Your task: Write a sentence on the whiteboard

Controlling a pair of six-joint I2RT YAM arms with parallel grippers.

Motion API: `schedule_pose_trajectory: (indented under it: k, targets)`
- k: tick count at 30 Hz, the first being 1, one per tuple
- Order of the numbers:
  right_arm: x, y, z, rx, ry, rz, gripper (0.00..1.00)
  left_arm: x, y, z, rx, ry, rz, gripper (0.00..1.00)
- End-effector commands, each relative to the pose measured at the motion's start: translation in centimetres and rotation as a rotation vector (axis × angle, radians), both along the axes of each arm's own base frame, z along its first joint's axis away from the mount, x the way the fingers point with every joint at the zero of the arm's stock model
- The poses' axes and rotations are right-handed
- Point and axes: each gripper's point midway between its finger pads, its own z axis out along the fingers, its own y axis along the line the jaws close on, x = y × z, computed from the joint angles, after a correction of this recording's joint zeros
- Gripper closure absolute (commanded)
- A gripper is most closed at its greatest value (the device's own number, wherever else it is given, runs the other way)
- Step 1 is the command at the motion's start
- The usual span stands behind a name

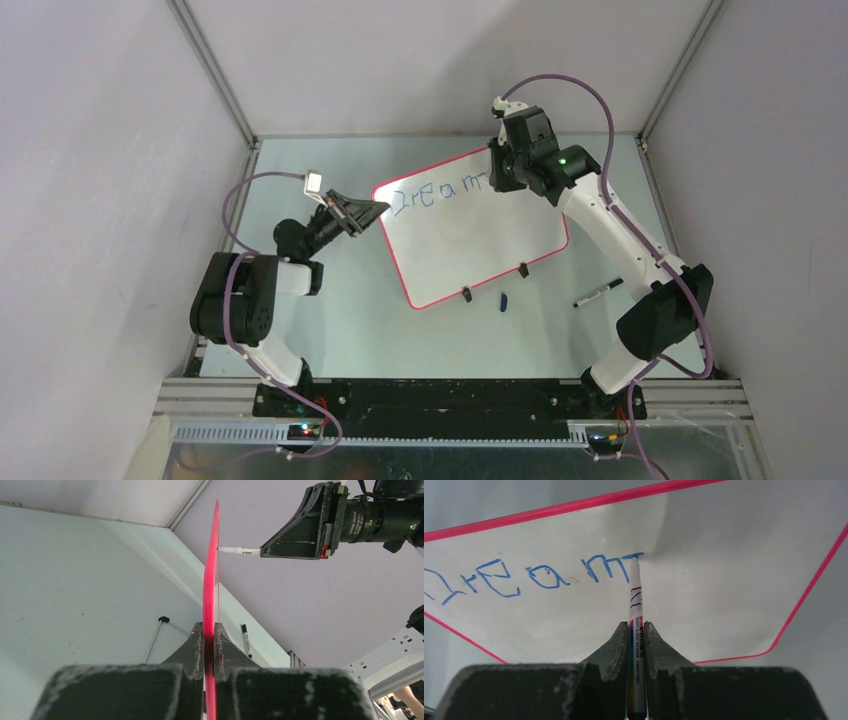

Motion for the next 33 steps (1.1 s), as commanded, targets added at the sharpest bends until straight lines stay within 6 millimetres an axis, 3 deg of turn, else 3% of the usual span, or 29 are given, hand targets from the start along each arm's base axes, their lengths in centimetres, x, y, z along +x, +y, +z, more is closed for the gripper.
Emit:
schedule_pose_trajectory:
  k: [1,12,19,25,33]
  targets:
    - [0.2,-1.6,1.1,-0.001,-0.028,-0.055,1.00,-1.0,-1.0,1.4,0.034,-0.118,-0.052,1.00]
    - [-0.5,-2.0,0.2,-0.001,-0.005,-0.057,1.00,-1.0,-1.0,1.4,0.034,-0.118,-0.052,1.00]
    - [-1.4,-1.2,-0.3,0.019,0.010,-0.018,1.00,-0.9,-1.0,1.5,0.034,-0.120,-0.053,1.00]
    - [-1.3,0.1,0.1,0.022,-0.001,0.012,1.00,-0.9,-1.0,1.5,0.034,-0.119,-0.052,1.00]
    - [-1.3,0.3,1.2,0.025,-0.018,0.017,1.00,-1.0,-1.0,1.4,0.034,-0.118,-0.053,1.00]
